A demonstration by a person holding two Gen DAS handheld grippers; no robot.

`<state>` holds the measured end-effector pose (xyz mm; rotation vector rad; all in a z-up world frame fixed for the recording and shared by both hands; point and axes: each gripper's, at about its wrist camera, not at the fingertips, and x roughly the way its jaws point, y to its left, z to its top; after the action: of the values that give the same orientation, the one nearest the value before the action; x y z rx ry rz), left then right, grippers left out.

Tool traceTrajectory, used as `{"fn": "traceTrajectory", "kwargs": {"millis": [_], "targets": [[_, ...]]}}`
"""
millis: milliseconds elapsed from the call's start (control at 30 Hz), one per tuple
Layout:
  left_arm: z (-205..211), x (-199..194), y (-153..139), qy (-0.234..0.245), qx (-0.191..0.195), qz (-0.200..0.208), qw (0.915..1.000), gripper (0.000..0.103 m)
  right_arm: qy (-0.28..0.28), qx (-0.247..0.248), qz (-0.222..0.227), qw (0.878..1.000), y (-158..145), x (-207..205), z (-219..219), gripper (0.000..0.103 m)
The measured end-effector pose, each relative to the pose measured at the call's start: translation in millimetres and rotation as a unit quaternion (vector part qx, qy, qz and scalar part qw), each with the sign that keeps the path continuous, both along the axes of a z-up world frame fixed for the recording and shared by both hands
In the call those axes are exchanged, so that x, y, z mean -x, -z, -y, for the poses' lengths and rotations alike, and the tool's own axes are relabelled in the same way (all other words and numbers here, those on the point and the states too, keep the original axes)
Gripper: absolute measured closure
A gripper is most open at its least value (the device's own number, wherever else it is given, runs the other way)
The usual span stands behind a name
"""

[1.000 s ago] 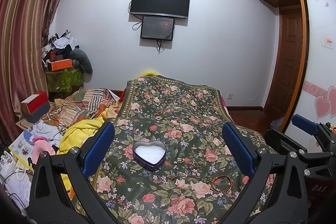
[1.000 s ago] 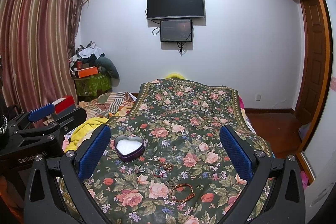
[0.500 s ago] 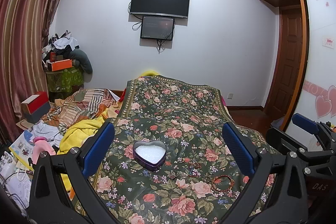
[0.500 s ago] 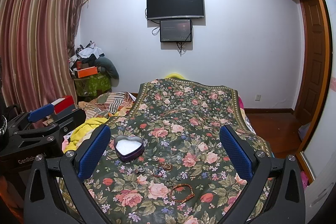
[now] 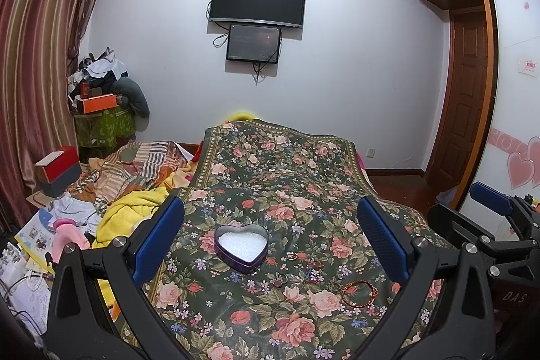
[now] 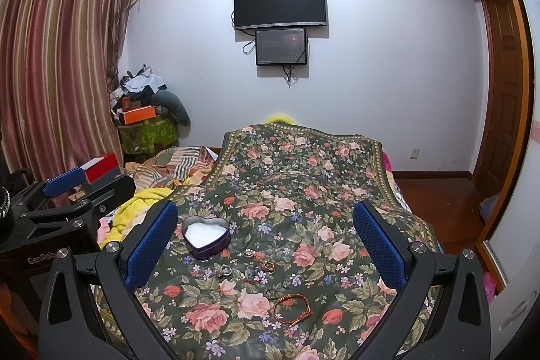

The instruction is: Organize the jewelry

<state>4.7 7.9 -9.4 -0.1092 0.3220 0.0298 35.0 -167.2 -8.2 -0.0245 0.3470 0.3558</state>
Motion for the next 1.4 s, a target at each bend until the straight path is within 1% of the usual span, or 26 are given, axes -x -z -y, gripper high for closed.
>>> {"fn": "traceTrajectory", "kwargs": {"millis": [367, 600, 667, 867, 933, 1000, 1033, 1233, 1333, 1400], "targets": [[0.0, -5.3, 4.3, 0.001, 0.0, -0.007, 1.0, 0.0, 0.005, 0.003, -0.015, 1.0, 5.5, -8.3, -0.4, 0.0], [0.6, -17.6, 12.6, 0.004, -0.002, -0.023, 0.9997, 0.0, 0.018, 0.011, -0.038, 0.999, 17.7, -21.1, 5.5, 0.0], [1.3, -24.0, 17.8, 0.001, -0.006, -0.034, 0.9994, 0.0, 0.022, 0.017, -0.048, 0.998, 24.1, -26.5, 8.8, 0.0], [-0.3, -50.4, 43.2, 0.014, -0.001, -0.093, 0.9956, 0.0, 0.045, 0.049, -0.093, 0.993, 53.4, -44.5, 24.0, 0.0], [-1.3, -61.5, 57.1, 0.017, -0.002, -0.121, 0.9925, 0.0, 0.053, 0.062, -0.118, 0.99, 67.6, -51.0, 31.2, 0.0], [-1.2, -69.2, 70.9, 0.021, -0.003, -0.144, 0.9893, 0.0, 0.055, 0.066, -0.136, 0.987, 75.6, -54.5, 35.2, 0.0], [-1.4, -72.8, 77.4, 0.023, -0.004, -0.156, 0.9875, 0.0, 0.055, 0.067, -0.152, 0.985, 83.6, -57.5, 38.8, 0.0], [2.9, -83.6, 114.8, 0.035, -0.023, -0.214, 0.976, 0.0, 0.039, 0.056, -0.21, 0.975, 108.6, -66.3, 43.2, 0.001], [6.3, -85.5, 129.0, 0.046, -0.028, -0.235, 0.9706, 0.0, 0.022, 0.049, -0.232, 0.971, 118.6, -70.6, 38.2, 0.004], [8.4, -87.2, 133.3, 0.053, -0.027, -0.244, 0.9679, 0.0, 0.01, 0.049, -0.243, 0.969, 124.7, -74.3, 31.9, 0.008]]}}
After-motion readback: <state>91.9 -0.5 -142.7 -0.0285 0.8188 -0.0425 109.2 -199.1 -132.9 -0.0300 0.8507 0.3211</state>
